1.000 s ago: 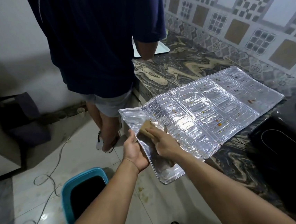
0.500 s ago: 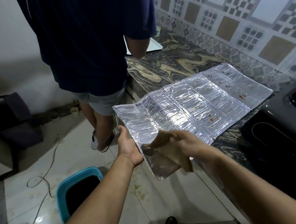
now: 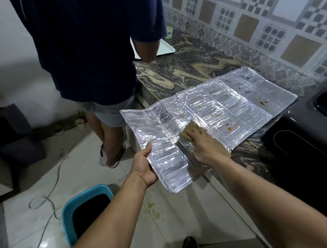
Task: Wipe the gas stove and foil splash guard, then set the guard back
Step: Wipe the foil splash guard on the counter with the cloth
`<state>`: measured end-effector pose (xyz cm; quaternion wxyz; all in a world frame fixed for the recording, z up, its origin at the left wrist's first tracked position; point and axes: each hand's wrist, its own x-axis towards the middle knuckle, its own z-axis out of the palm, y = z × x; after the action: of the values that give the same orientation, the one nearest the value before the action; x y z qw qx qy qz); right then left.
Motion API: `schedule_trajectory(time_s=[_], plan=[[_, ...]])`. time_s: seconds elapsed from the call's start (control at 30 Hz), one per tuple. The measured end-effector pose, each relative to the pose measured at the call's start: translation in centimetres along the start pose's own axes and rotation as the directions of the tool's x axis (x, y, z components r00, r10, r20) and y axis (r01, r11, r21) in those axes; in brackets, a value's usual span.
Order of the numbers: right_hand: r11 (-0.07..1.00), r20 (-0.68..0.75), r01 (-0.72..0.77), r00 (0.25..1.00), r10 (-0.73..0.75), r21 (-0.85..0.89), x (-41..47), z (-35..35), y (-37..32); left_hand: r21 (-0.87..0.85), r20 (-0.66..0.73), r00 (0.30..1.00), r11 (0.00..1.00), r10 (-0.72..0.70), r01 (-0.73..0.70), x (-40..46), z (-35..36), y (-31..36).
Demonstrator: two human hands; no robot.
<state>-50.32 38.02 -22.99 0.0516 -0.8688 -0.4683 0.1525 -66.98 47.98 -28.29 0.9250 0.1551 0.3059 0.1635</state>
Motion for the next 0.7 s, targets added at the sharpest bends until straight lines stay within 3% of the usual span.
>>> schedule_trajectory(time_s=[0.17,0.3,0.37,0.43,0.57,0.7], plan=[[0.996,0.008,0.066,0.998,-0.066,0.059,-1.2,1.5,-2.2,0.017,-0.002,1.000,1.000,-0.001,0.001,-0.1,0.4,0.3],[0.957,0.099,0.002,0.995,-0.032,0.291,-2.3,2.0,-2.6,0.013,-0.014,1.000,1.000,-0.009,0.009,0.0,0.1,-0.2],[0.869,0.108,-0.010,0.993,-0.050,0.495,-2.6,1.4,-2.3,0.004,-0.006,1.000,1.000,-0.014,0.014,-0.2,-0.1,-0.4],[0.837,0.068,0.007,0.996,-0.053,0.547,-2.5,0.4,-1.7,0.000,0.003,1.000,1.000,-0.004,0.004,-0.5,-0.2,-0.5],[0.900,-0.158,0.029,0.986,0.045,0.435,-2.2,-0.2,-1.0,-0.024,0.001,1.000,0.999,0.027,-0.027,-1.1,0.2,-0.6],[0.914,0.027,0.056,0.997,-0.073,0.402,-4.2,2.7,-2.6,-0.063,0.000,1.000,0.998,0.008,-0.008,-1.6,0.9,-0.6]])
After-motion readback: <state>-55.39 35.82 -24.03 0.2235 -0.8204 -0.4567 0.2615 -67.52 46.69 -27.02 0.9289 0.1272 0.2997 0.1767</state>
